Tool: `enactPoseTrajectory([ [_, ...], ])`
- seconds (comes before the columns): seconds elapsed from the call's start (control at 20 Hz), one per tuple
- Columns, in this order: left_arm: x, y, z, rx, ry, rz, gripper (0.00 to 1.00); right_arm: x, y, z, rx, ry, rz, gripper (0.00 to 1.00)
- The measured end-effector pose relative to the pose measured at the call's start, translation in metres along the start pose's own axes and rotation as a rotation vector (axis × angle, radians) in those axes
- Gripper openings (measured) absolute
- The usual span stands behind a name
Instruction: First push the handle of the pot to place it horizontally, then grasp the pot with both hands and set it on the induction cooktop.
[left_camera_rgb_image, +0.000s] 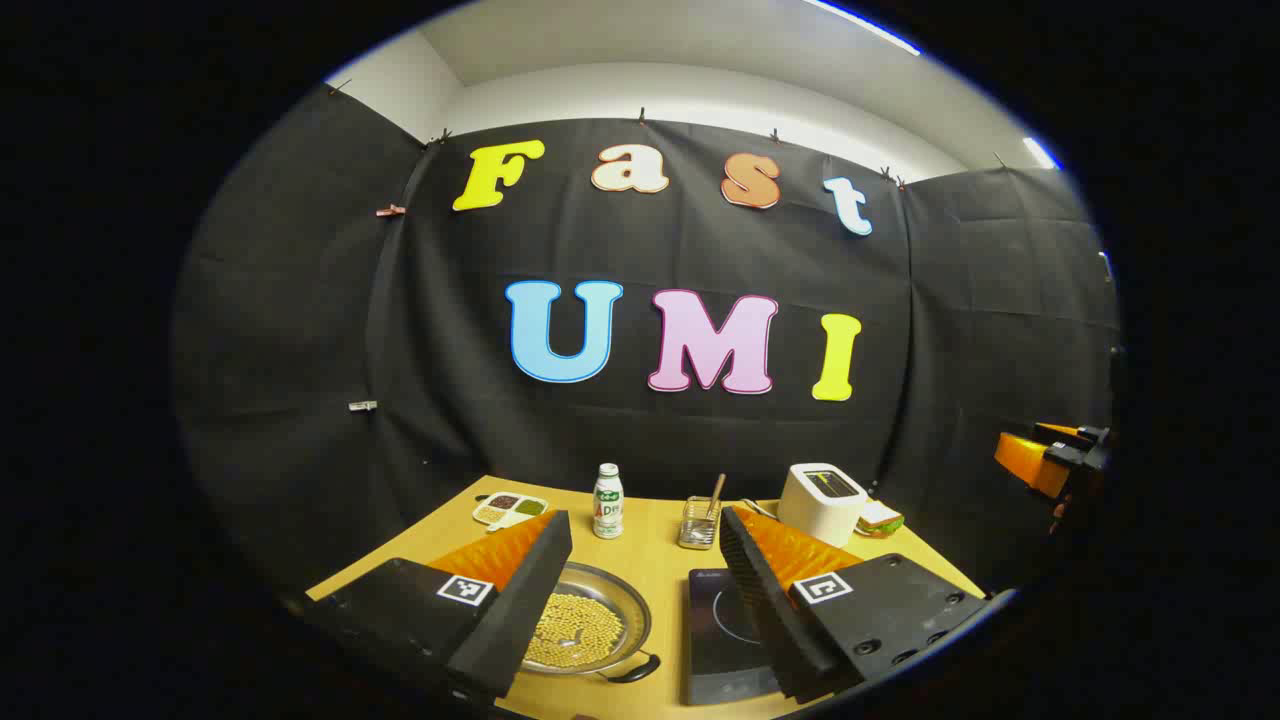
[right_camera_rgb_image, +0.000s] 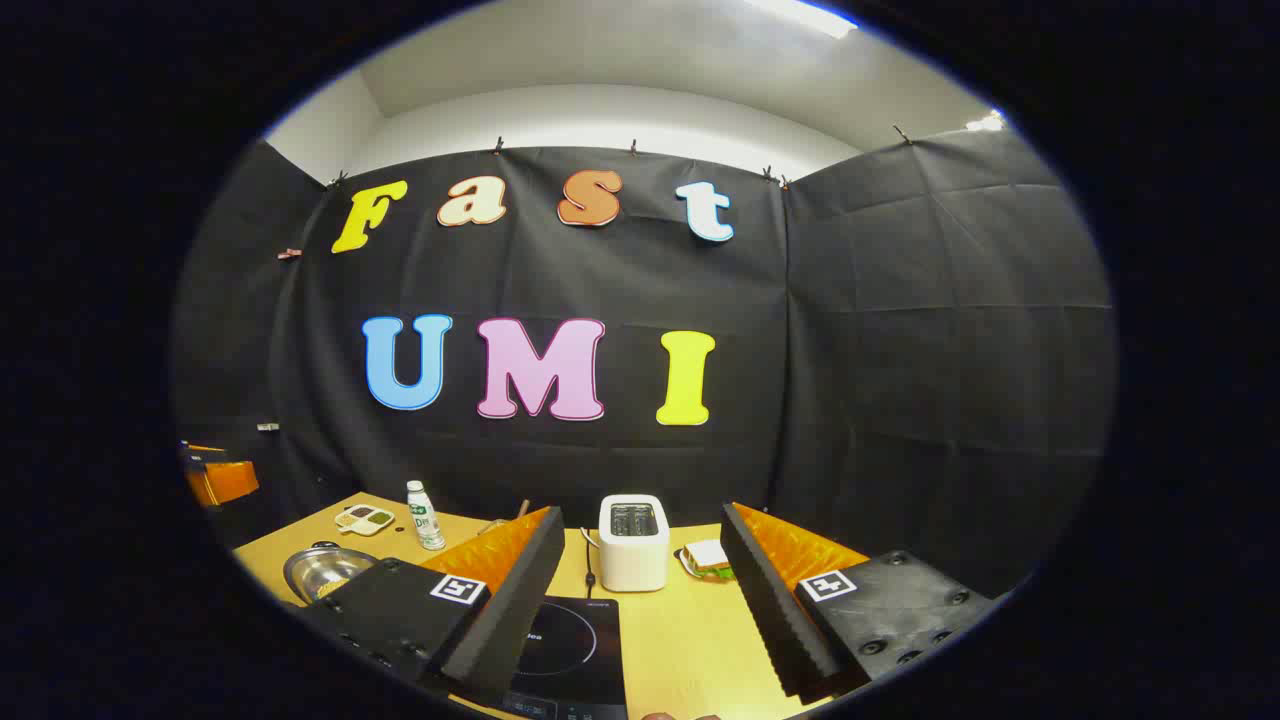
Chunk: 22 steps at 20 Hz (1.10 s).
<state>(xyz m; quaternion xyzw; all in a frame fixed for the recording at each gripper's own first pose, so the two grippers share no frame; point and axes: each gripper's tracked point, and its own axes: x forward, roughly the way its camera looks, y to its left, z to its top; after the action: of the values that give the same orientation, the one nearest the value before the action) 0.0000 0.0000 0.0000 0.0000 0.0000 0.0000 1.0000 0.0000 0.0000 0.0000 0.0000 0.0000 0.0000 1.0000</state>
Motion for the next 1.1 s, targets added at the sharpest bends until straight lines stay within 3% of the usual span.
enactPoseTrajectory([
  [0.15,0.01,-0.004,0.0,0.005,0.008,0.016,0.93,0.02,-0.002,0.003,0.015,-0.011,0.027,0.98],
  [0.5,0.016,0.014,-0.007,0.026,0.051,0.04,0.93,0.027,0.043,-0.009,0.02,0.035,0.071,0.98],
  [1.1,0.014,0.057,-0.023,0.017,0.054,-0.076,0.94,0.005,0.085,-0.024,-0.003,0.097,0.005,0.98],
])
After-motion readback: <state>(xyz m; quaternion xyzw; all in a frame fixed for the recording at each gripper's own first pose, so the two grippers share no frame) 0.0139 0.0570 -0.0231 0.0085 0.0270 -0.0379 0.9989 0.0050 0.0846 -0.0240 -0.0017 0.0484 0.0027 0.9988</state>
